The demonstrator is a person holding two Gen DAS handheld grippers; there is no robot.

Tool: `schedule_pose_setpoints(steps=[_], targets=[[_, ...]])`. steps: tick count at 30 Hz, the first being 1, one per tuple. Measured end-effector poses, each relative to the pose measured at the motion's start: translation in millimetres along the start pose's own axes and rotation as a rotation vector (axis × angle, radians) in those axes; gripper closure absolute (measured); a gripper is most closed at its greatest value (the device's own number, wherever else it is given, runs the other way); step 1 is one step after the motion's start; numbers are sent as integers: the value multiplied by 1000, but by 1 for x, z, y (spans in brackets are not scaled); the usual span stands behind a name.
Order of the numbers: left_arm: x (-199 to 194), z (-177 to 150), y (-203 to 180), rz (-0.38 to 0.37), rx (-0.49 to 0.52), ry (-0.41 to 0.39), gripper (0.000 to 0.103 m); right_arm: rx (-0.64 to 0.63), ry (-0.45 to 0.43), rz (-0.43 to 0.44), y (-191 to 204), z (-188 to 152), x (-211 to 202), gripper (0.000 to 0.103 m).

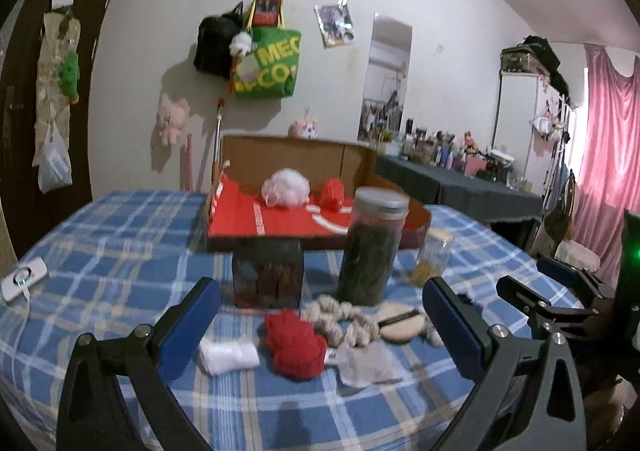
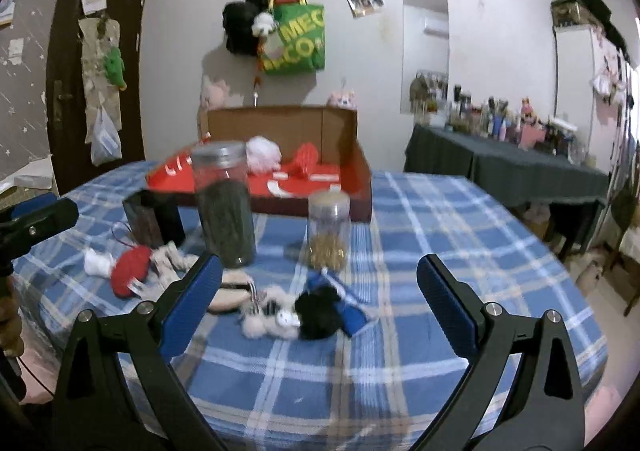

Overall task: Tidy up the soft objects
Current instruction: 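Grasp the white sock with the left tool while the right tool grasps the black fluffy toy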

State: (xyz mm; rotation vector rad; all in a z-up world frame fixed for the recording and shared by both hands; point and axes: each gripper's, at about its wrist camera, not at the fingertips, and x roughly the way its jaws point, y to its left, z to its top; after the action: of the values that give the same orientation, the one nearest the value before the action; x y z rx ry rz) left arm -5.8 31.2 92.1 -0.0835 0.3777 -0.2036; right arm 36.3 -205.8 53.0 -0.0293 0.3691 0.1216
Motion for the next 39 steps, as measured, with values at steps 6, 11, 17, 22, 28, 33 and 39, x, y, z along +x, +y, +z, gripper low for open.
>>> schedule_pose_setpoints(steps=[6, 11, 17, 22, 28, 33, 39], targets=[[18, -15, 10, 45, -7, 55, 0, 8, 56, -4, -3, -13, 18, 3], [30, -20, 27, 86, -24, 99, 0, 12, 94, 2, -3, -17, 31, 3], [43, -27, 51, 158, -39, 160, 0, 39, 142, 29, -11, -21, 46, 4], [54, -37, 67, 184, -60, 219, 0, 48, 182, 50, -14, -24, 56, 39], [65, -48, 78, 170, -73, 270, 55, 55, 205, 118, -13, -30, 60, 77], [59, -44, 68, 104, -53, 249, 80, 50, 169, 127, -11, -28, 52, 80], [45, -25, 38, 11, 0, 184, 80, 55, 127, 170, -4, -18, 41, 80]])
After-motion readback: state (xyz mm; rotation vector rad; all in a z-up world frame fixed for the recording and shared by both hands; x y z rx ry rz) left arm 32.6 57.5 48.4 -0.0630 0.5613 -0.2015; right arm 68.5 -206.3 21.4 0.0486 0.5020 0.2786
